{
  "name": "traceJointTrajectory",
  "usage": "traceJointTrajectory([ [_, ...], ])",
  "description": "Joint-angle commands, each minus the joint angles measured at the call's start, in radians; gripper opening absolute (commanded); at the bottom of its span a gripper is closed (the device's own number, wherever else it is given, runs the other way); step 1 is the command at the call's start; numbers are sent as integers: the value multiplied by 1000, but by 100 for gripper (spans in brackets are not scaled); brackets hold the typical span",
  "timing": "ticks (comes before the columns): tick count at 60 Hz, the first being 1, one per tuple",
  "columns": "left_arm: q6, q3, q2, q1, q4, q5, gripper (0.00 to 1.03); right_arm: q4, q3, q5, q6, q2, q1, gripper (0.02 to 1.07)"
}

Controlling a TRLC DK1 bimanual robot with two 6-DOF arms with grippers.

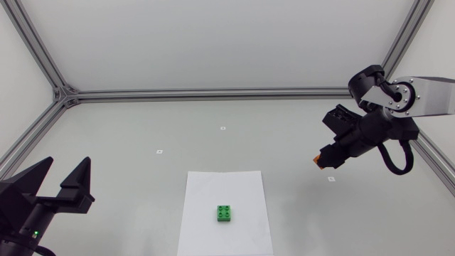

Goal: Pick up the orange 2x2 brick with the right arm and stack it on top of the green 2x2 brick in the center

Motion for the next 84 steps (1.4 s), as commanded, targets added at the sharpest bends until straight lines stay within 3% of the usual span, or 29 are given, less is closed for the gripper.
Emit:
traceJointTrajectory([
  [1, 6, -41, -4, -1, -11, 3, 99, -29, -21, -6, -26, -34, 60, 9],
  [27, 6, -41, -4, -1, -11, 3, 99, -51, -54, 77, -61, -143, 425, 8],
  [45, 6, -41, -4, -1, -11, 3, 99, -31, -31, 74, -73, -59, 622, 8],
  [58, 6, -41, -4, -1, -11, 3, 99, -48, 5, 78, -202, 3, 695, 8],
  [70, 6, -41, -4, -1, -11, 3, 99, -108, 62, 80, -199, 81, 752, 8],
  [84, 6, -41, -4, -1, -11, 3, 99, -89, 122, 70, -248, 133, 792, 8],
])
